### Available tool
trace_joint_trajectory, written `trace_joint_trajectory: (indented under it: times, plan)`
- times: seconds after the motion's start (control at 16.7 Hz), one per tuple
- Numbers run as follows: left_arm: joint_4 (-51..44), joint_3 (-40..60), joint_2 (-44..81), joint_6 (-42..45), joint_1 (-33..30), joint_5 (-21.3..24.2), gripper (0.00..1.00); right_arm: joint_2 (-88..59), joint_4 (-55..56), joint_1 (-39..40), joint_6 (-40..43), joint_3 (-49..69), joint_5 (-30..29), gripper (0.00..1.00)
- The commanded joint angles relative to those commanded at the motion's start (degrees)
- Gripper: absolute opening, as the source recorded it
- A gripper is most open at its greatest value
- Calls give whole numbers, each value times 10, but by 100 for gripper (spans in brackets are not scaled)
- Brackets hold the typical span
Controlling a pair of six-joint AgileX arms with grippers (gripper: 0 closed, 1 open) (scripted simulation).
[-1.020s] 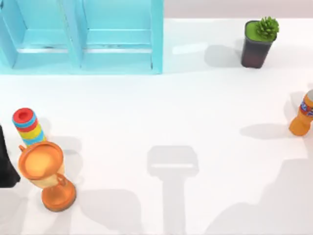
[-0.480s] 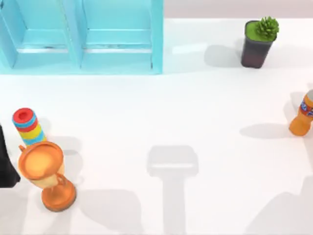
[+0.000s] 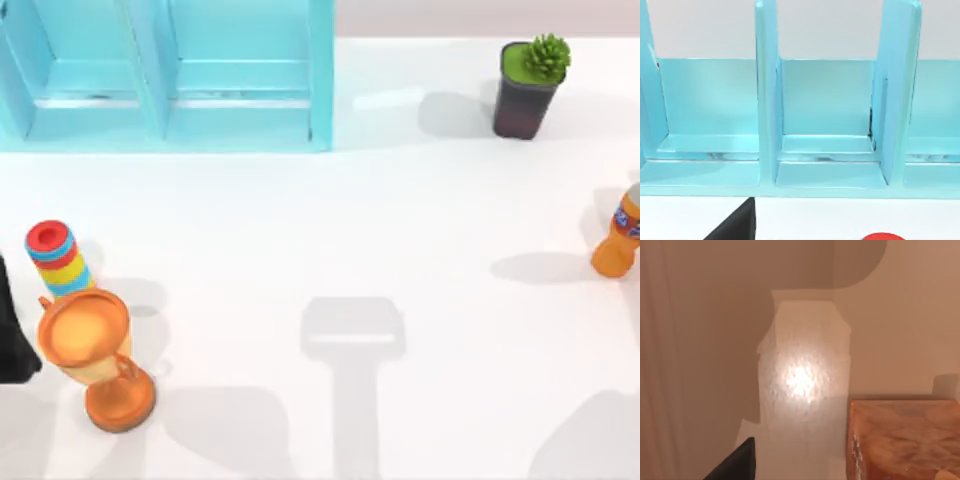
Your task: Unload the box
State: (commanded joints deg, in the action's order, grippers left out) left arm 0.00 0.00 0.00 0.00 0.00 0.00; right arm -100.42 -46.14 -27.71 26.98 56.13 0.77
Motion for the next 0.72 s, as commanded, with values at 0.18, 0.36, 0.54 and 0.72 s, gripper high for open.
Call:
trace_joint_trajectory:
  times: [0.18,0.36,0.54,0.72]
  plan:
    - [0,0,0,0,0,0,100,0,0,0,0,0,0,77]
    - [0,0,0,0,0,0,100,0,0,0,0,0,0,55]
    - [0,0,0,0,0,0,100,0,0,0,0,0,0,32]
    - [0,0,0,0,0,0,100,0,0,0,0,0,0,10]
